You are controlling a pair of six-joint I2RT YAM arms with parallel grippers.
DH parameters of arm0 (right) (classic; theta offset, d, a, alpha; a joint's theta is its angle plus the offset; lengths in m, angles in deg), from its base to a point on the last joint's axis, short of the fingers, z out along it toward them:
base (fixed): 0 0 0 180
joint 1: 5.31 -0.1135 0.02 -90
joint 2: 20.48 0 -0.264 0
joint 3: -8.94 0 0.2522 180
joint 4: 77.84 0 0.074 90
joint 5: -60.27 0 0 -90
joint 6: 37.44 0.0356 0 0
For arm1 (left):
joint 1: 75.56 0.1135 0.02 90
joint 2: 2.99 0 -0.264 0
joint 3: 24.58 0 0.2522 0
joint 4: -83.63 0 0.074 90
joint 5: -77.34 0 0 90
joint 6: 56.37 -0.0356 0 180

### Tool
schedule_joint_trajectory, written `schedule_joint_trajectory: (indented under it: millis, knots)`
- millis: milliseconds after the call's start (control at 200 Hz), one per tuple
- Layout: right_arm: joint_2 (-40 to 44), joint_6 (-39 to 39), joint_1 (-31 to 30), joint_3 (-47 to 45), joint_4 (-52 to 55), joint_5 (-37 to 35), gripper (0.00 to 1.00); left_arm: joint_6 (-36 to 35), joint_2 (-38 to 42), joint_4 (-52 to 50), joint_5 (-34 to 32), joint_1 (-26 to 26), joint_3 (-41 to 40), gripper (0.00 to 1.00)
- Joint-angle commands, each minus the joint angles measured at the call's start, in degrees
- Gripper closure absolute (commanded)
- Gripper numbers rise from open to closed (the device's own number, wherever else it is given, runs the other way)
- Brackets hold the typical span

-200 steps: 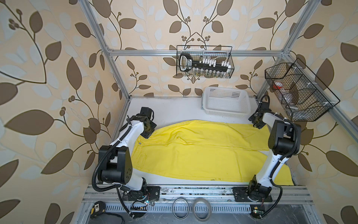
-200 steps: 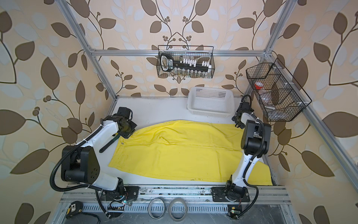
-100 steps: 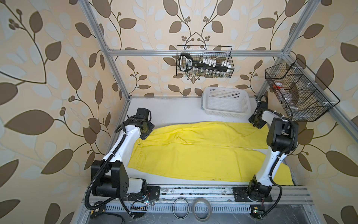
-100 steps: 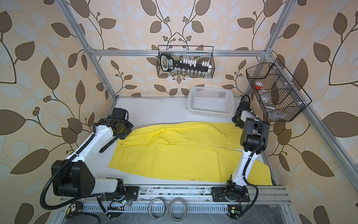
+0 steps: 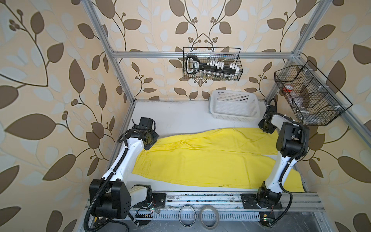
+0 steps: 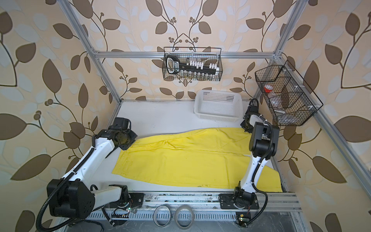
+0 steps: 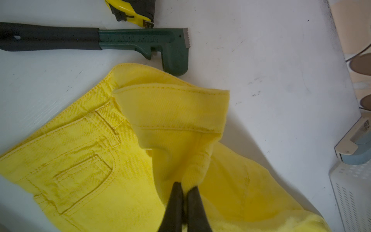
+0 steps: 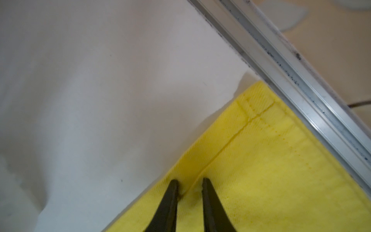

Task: Fold and stack the trousers
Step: Fold the trousers at the center of the table.

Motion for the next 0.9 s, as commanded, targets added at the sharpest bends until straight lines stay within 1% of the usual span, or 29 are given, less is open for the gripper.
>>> schedule_joint_trajectory:
  millis: [0, 65, 140, 215, 380, 405, 535, 560, 620, 690, 735, 770, 790, 835, 895]
  knots:
    - [0.4, -0.9, 0.1, -3.8, 3.0, -0.4, 0.75, -1.7, 1.7, -1.6, -0.2, -0.2, -0.3, 1.0]
    - [0.6, -0.1, 0.1, -4.0, 3.6, -0.7, 0.75, -2.1, 2.3, -1.6, -0.1, -0.2, -0.3, 1.0]
    - [2.2, 0.7, -0.3, -5.7, 1.8, -1.4, 0.69, -2.4, 2.7, -1.6, 0.0, -0.2, -0.2, 1.0]
    - [2.4, 1.1, -0.8, -6.0, 2.1, -2.5, 0.7, -2.6, 2.7, -1.9, -0.2, -0.1, 0.1, 1.0]
    - [3.3, 1.7, 0.0, -7.3, 0.8, -0.2, 0.68, -2.3, 1.9, -1.2, 0.7, -0.1, 0.6, 1.0]
    - [3.4, 1.6, 0.1, -7.1, 1.1, -0.5, 0.7, -2.3, 1.7, -1.0, 0.8, -0.1, 0.7, 1.0]
    - [4.7, 1.7, -0.1, -6.6, 1.3, -0.8, 0.73, -2.3, 0.6, -0.4, 1.5, -0.2, 0.8, 1.0]
    - [4.5, 1.6, -0.1, -5.6, 2.6, -0.8, 0.77, -2.3, 0.4, -0.4, 1.4, -0.2, 0.8, 1.0]
    - [4.8, 0.9, -0.6, -3.9, 4.2, -0.7, 0.78, -2.3, 0.4, -0.5, 1.3, -0.1, 0.9, 1.0]
    - [4.9, 1.1, -0.7, -3.0, 5.3, -0.4, 0.82, -2.3, 0.7, -0.4, 1.1, -0.1, 0.7, 1.0]
    - [3.9, 1.3, -0.6, -2.4, 5.9, 1.2, 0.9, -2.3, 0.7, -0.2, 1.3, -0.1, 0.7, 1.0]
    - [3.1, 1.2, -0.6, -1.7, 6.5, 1.4, 0.93, -2.3, 0.6, -0.2, 1.3, -0.2, 0.7, 1.0]
    - [2.7, 1.0, -0.7, -1.7, 6.6, 1.7, 0.97, -2.3, 0.6, -0.2, 1.3, -0.1, 0.7, 1.0]
    - [2.4, 0.7, -1.0, -2.0, 6.4, 1.9, 1.0, -2.4, 0.5, -0.3, 1.4, -0.2, 0.8, 1.0]
    - [3.0, 0.6, -0.9, -2.8, 5.7, 2.2, 1.0, -2.7, 0.7, -0.5, 1.4, -0.2, 1.1, 1.0]
